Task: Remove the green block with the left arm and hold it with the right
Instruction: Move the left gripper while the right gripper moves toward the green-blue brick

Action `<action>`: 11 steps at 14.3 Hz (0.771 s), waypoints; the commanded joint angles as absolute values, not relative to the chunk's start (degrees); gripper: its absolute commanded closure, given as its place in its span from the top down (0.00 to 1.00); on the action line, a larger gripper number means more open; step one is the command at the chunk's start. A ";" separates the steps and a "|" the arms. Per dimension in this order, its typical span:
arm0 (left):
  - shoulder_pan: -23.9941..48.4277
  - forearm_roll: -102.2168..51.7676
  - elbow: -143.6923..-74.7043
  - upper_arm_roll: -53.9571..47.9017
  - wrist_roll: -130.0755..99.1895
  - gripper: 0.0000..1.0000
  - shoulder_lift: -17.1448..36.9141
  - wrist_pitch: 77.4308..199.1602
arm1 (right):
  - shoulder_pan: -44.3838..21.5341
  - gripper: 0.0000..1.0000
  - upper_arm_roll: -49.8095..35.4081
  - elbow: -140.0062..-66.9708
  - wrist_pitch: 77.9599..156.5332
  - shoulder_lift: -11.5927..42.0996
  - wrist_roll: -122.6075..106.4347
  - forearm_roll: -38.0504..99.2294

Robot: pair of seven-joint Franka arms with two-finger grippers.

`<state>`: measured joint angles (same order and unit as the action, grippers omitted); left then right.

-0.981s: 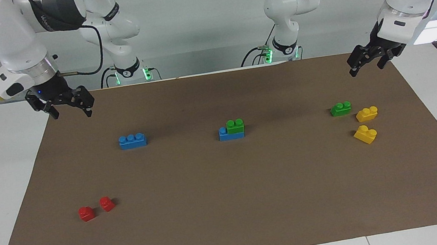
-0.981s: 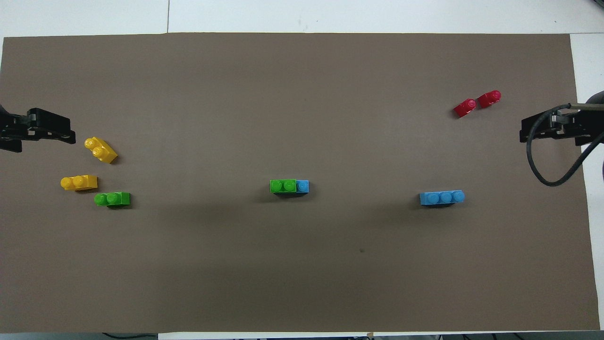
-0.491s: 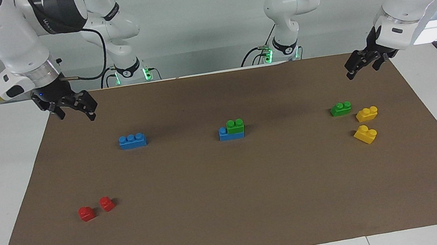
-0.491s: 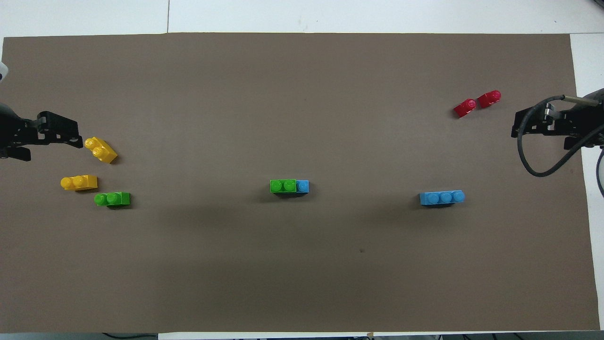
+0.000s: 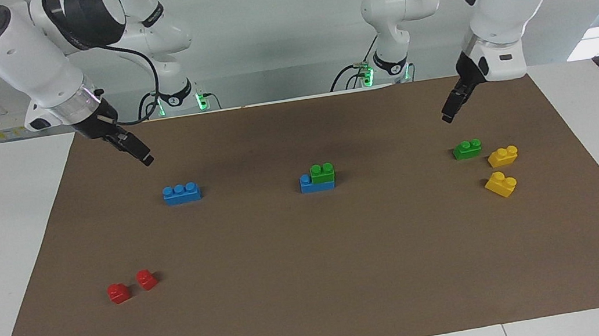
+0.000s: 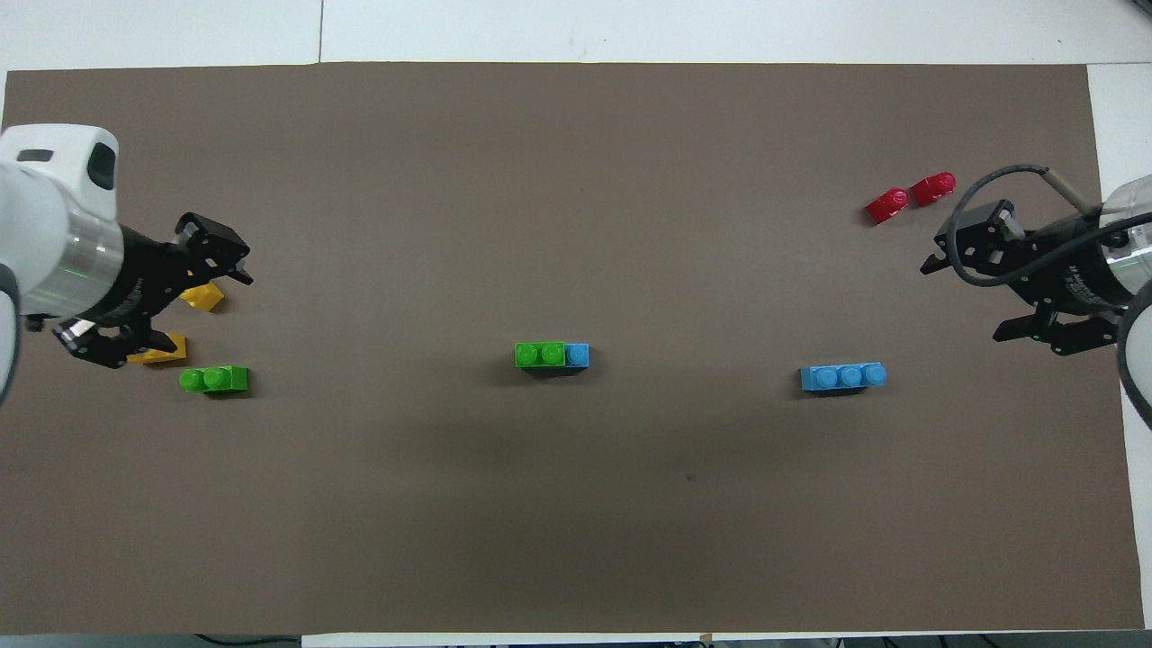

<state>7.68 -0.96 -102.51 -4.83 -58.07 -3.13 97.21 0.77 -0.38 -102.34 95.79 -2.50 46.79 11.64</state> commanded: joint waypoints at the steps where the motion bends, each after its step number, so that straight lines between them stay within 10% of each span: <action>1: 11.76 -0.88 -109.85 -4.13 -76.93 1.00 -7.64 102.56 | 0.01 1.00 -0.44 -105.20 97.73 -3.43 60.07 15.98; 11: 23.90 -0.88 -114.96 -4.22 -117.21 1.00 -5.72 113.02 | -9.74 1.00 -0.70 -112.85 109.76 0.52 82.51 30.67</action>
